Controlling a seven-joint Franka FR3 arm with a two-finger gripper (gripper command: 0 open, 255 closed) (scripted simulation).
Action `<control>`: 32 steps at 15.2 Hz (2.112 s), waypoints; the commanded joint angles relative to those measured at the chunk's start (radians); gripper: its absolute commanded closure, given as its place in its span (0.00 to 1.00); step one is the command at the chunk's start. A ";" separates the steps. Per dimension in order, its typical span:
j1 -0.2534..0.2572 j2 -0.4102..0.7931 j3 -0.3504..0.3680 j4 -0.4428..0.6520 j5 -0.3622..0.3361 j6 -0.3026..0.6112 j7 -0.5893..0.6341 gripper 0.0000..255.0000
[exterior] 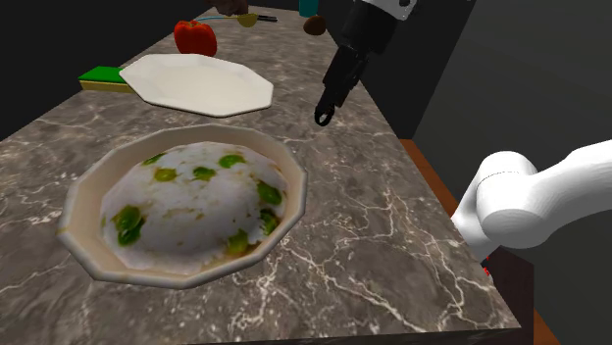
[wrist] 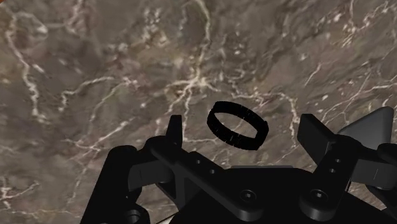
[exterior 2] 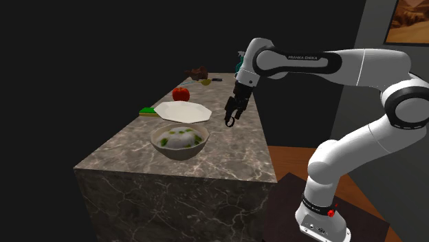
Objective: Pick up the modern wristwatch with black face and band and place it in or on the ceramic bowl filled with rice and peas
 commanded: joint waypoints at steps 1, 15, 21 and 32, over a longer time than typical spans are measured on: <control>0.001 -0.001 0.002 -0.012 0.002 0.011 -0.002 0.00; 0.001 -0.001 0.002 -0.012 0.002 0.011 -0.002 1.00; -0.002 0.010 -0.004 0.049 -0.006 -0.037 0.010 1.00; -0.008 0.058 -0.018 0.229 -0.026 -0.166 0.044 1.00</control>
